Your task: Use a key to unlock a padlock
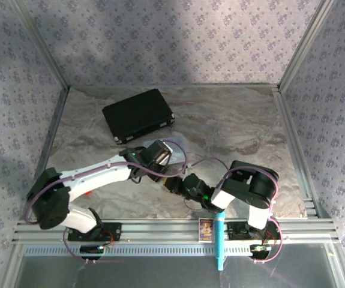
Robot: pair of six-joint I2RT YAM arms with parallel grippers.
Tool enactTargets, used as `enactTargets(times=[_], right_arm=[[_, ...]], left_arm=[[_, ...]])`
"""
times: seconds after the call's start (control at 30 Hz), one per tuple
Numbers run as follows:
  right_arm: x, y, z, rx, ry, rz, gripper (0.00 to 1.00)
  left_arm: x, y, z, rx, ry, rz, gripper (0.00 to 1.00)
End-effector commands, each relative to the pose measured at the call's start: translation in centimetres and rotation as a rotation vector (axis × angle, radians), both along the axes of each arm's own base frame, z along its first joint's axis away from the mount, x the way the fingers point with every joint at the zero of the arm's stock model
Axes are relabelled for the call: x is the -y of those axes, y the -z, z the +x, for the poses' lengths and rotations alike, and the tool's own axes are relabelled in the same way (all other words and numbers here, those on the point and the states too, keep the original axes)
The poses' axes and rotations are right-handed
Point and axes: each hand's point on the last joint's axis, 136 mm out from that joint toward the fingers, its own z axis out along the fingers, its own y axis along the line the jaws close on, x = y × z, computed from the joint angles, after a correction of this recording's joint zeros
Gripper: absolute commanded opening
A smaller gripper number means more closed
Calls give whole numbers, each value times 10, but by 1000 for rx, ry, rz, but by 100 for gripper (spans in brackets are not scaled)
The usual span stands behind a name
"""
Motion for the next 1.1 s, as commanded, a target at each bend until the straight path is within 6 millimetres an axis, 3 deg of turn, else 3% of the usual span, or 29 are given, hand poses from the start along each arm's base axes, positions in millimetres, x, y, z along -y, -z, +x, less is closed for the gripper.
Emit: enactTargets(times=[0.0,0.23,0.4,0.67,1.07], right_arm=[[17,47,-13,-116,-10,-93,3],[12,44,-6,-109,1,-37,3],[22,49,-3,-115,43,-38,3],[20,40,12,-91,107,35,1],[27,21,43,-76,271,123,0]], left_arm=[[-5,2,6,42,38,109,77],[-17,29,13,97,50,360,63],[-12,38,10,84,72,343,44],[-14,54,3,61,110,412,44],[-10,59,-1,55,124,413,44]])
